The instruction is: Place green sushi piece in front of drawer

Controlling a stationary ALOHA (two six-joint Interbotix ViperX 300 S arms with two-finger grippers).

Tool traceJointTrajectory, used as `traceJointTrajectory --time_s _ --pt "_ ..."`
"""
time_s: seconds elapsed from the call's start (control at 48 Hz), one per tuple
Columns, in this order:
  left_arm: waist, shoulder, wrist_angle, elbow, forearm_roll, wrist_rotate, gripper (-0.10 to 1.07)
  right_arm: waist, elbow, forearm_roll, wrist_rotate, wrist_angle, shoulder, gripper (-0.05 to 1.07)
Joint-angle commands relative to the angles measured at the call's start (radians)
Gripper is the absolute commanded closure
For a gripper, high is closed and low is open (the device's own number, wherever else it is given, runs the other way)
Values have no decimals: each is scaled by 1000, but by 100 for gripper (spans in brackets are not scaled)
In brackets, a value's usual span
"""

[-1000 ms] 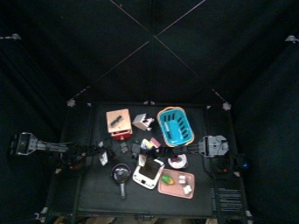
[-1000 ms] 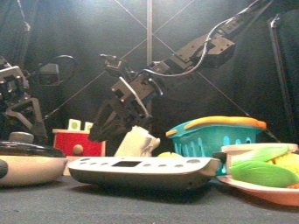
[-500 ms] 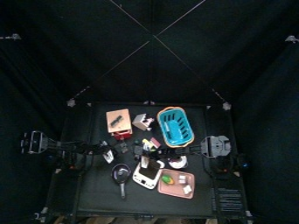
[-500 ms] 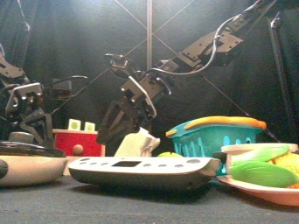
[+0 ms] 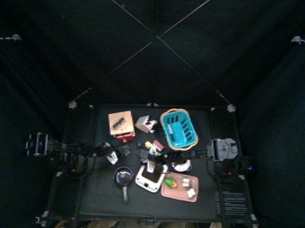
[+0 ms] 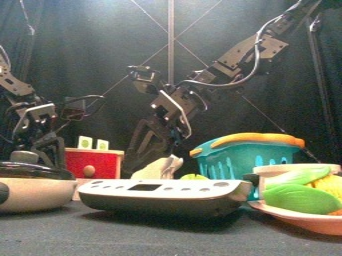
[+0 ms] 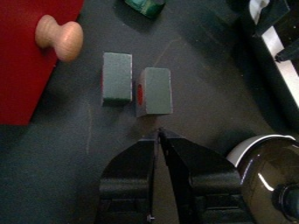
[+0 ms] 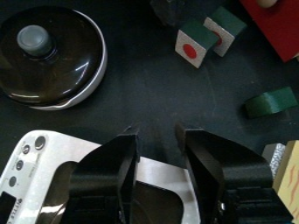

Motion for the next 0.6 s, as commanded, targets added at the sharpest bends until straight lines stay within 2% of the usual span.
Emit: traceJointTrajectory --time_s 0.0,0.271,0.583 --pt "12 11 -12 -21 -3 0 42 0 -15 -2 -2 0 -60 28" --pt "21 52 -25 -43 -2 2 42 -2 -17 -3 -2 0 -63 28" --pt "23 58 -25 -54 -3 2 42 0 -17 2 -2 -2 -63 28"
